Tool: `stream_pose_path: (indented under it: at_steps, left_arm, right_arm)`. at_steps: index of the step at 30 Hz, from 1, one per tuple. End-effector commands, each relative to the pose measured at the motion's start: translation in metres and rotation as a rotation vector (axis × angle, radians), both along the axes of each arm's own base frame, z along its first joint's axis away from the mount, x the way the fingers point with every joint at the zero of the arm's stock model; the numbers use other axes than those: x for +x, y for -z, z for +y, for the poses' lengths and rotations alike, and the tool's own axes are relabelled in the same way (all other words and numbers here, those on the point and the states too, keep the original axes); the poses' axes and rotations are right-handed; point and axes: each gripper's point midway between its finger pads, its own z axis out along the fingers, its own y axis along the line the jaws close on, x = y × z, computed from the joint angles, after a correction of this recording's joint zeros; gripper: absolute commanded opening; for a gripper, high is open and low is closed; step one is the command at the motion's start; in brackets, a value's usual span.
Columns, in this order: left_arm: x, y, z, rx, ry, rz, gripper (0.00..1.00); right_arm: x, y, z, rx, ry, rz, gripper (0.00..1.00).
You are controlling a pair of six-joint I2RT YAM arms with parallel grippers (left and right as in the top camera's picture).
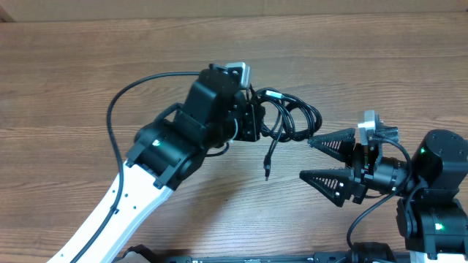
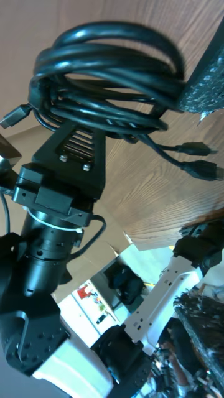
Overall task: Untangle cables
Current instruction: 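Carry the lifted coil right toward the right gripper, which moves in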
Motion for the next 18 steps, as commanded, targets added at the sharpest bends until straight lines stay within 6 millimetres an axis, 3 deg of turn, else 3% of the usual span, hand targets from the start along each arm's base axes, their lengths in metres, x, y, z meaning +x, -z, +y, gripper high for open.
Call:
stream_pose_path:
  at_steps: [1,3,10,18]
  left_arm:
    - [-0.001,0.004,-0.004,0.006,-0.001,0.021,0.04]
    - [-0.002,0.006,-0.003,0.029,0.012,0.01,0.04]
    - [-0.001,0.02,0.015,0.158,0.006,-0.013,0.04]
    - [-0.006,0.024,0.015,0.173,0.016,0.003,0.04]
  right_arm:
    - [0.007,-0.003,-0.004,-0.023,0.065,0.0,0.91]
    - [0.009,0.003,-0.006,-0.04,0.083,0.013,0.95]
    - [0.008,0.006,-0.006,-0.058,0.077,-0.012,0.96]
    - [0.007,0.006,-0.005,-0.056,0.074,-0.013,0.96]
